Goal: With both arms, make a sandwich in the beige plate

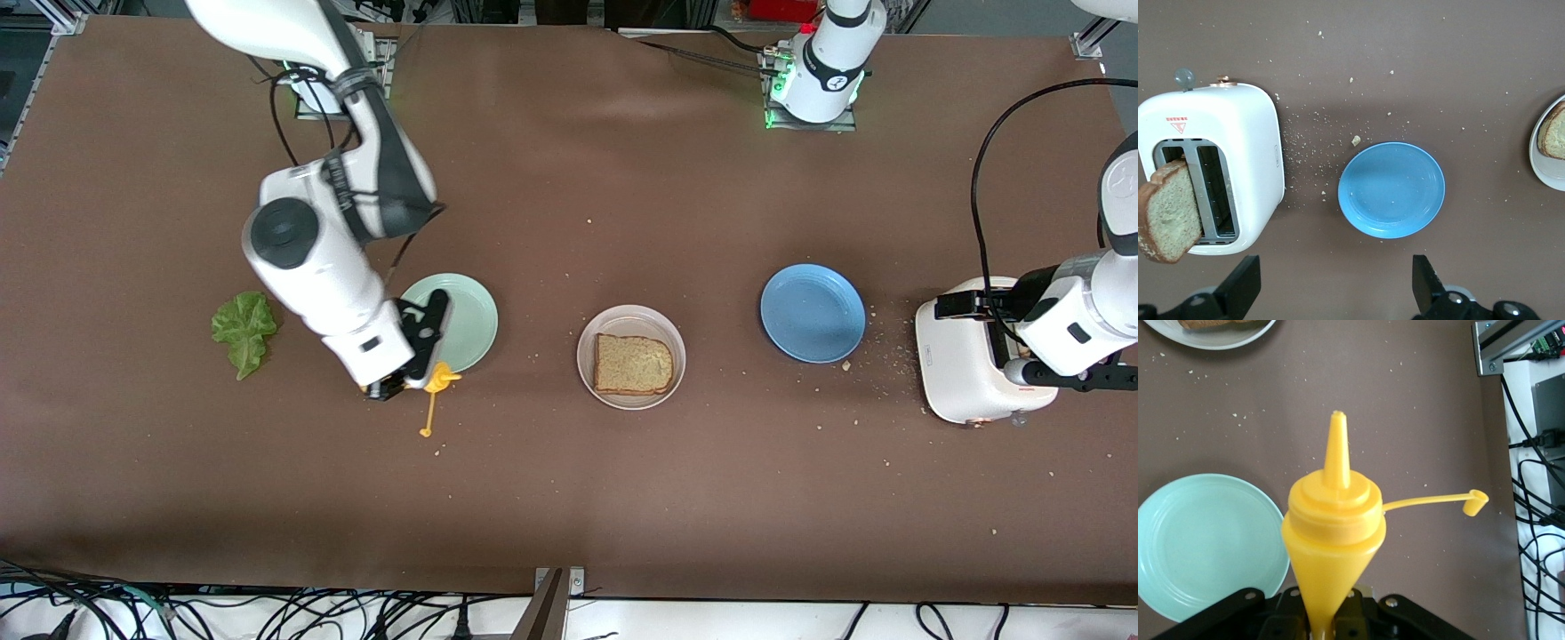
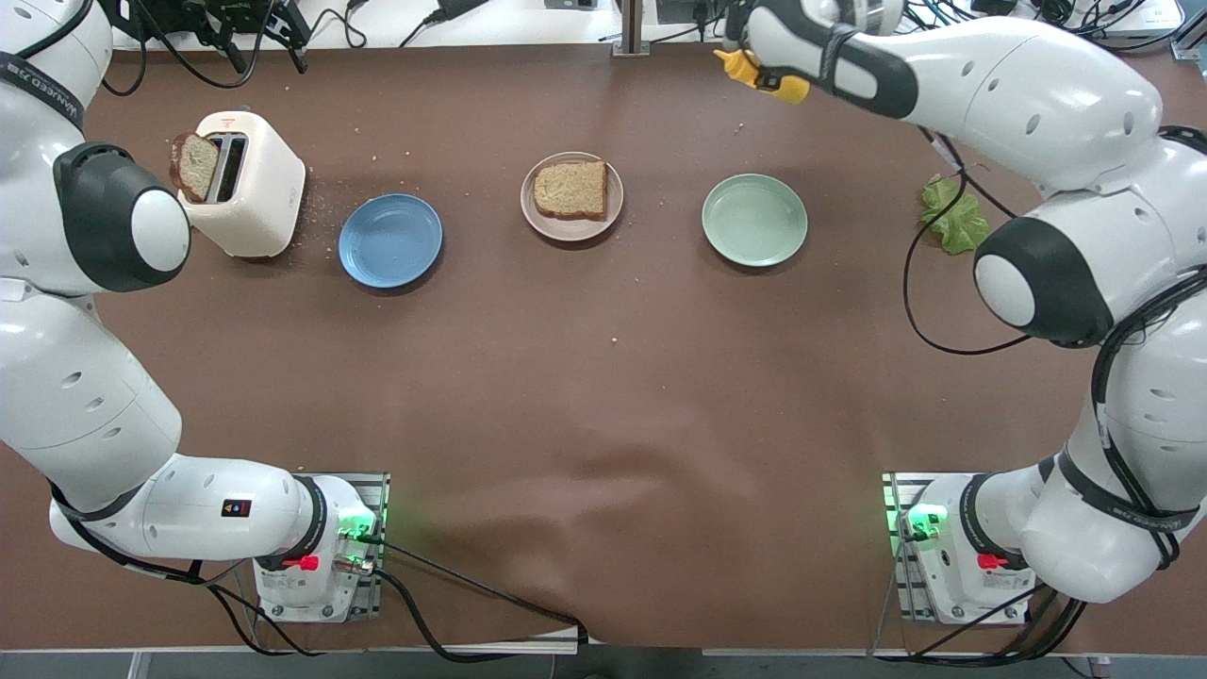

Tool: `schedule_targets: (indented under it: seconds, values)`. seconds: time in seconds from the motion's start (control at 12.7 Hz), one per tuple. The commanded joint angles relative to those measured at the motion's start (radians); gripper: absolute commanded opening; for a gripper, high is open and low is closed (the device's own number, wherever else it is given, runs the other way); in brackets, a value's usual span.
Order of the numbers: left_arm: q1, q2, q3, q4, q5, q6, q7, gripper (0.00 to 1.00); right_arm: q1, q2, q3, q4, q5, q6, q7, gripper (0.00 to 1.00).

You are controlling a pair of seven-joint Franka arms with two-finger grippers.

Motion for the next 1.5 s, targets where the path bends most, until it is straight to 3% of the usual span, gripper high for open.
schedule_targets:
  seconds: [0.0, 0.71, 1.03, 1.42]
  values:
    - [-0.005, -0.006, -0.005, 0.000, 0.043, -0.009, -0.011, 1.00, 0.091, 0.043, -0.015, 0.063, -0.116, -0.026, 0.191, 0.00]
    - [-0.005, -0.006, -0.005, 0.000, 0.043, -0.009, -0.011, 1.00, 0.339, 0.247, -0.018, 0.159, -0.426, -0.068, 0.698, 0.00]
    - [-0.007, -0.006, -0.005, -0.002, 0.043, -0.009, -0.011, 1.00, 0.402, 0.341, -0.020, 0.207, -0.561, -0.165, 0.756, 0.00]
    - [-0.007, -0.006, -0.005, -0.002, 0.043, -0.009, -0.011, 1.00, 0.425, 0.431, -0.020, 0.262, -0.603, -0.181, 0.871, 0.00]
